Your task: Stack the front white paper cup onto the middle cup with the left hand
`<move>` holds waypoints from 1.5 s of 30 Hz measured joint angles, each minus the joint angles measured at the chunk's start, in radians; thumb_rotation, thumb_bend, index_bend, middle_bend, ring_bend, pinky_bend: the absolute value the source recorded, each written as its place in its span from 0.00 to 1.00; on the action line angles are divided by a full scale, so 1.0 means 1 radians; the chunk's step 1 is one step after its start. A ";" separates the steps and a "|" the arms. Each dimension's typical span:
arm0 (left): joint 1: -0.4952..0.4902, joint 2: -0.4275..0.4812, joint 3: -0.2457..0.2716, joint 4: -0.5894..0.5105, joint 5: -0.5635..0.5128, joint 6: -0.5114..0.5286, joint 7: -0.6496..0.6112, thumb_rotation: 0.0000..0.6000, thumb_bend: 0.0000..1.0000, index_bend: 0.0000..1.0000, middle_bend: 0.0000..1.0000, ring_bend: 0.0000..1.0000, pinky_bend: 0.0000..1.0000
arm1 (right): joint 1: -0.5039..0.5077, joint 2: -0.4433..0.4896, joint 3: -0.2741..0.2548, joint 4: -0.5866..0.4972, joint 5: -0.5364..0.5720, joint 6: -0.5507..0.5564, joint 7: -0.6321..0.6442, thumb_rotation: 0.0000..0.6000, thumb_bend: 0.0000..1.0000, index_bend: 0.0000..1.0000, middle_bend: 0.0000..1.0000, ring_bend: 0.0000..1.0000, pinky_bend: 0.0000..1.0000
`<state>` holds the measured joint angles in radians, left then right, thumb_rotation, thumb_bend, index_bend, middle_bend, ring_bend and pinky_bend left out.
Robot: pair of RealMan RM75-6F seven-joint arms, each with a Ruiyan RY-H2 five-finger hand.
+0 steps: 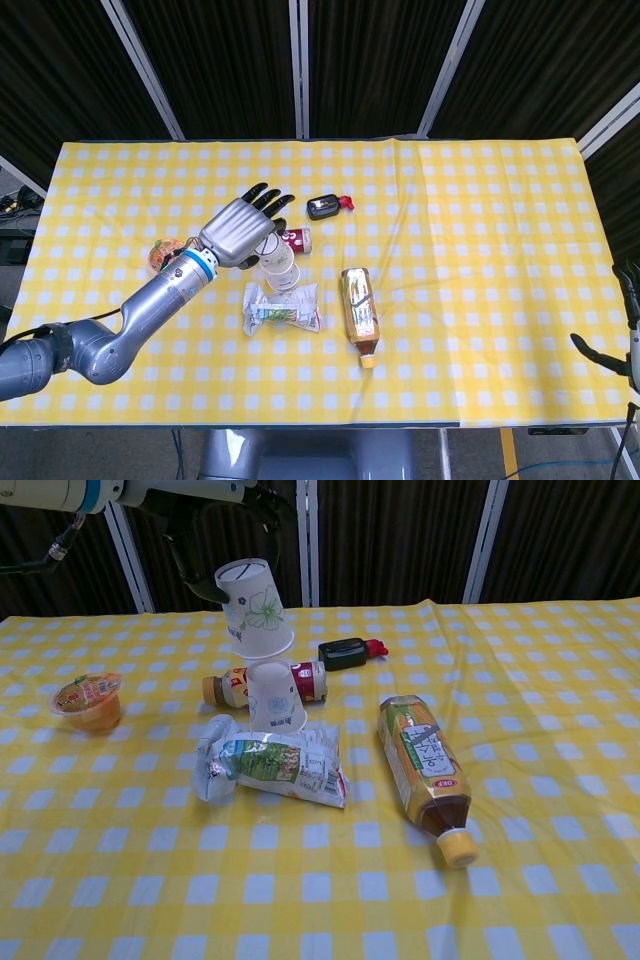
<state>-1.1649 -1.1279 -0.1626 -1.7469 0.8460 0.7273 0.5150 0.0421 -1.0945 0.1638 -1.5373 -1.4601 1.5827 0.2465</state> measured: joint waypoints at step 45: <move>0.152 -0.086 0.097 -0.017 0.113 0.262 -0.146 1.00 0.19 0.00 0.00 0.00 0.00 | 0.002 -0.014 -0.017 0.010 -0.016 -0.005 -0.056 1.00 0.04 0.00 0.00 0.00 0.00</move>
<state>-1.0127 -1.2140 -0.0652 -1.7643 0.9593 0.9895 0.3688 0.0436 -1.1089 0.1467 -1.5269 -1.4759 1.5775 0.1901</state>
